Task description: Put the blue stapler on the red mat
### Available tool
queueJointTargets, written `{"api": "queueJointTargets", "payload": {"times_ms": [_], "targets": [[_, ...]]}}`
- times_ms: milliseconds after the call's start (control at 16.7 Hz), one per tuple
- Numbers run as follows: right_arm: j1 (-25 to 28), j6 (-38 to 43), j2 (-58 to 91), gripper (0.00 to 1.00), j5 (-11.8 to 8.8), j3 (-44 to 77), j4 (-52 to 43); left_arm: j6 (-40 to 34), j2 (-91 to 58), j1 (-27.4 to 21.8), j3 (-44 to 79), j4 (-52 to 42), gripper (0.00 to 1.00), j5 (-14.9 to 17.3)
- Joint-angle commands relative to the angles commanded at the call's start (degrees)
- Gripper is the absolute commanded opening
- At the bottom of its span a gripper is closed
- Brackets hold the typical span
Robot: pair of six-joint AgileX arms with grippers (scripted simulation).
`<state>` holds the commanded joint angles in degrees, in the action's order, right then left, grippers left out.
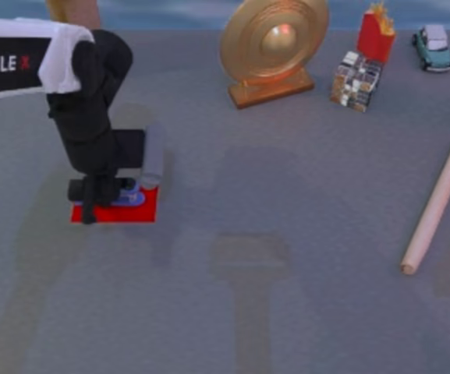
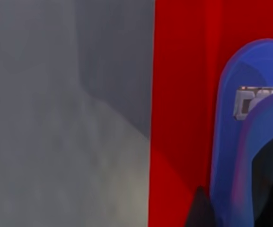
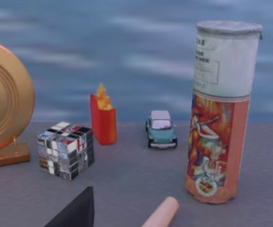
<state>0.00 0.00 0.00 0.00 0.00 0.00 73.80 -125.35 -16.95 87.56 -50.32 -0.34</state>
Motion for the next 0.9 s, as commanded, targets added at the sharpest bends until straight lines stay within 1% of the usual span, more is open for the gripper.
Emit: {"api": "queueJointTargets", "payload": {"times_ms": [720,780,900], "targets": [[0.0,0.0,0.0,1.0,0.0,0.0,0.0,0.0,0.0,0.0,0.0,0.0,0.98,0.0],[0.0,0.0,0.0,1.0,0.0,0.0,0.0,0.0,0.0,0.0,0.0,0.0,1.0,0.0],[0.0,0.0,0.0,1.0,0.0,0.0,0.0,0.0,0.0,0.0,0.0,0.0,1.0,0.0]]}}
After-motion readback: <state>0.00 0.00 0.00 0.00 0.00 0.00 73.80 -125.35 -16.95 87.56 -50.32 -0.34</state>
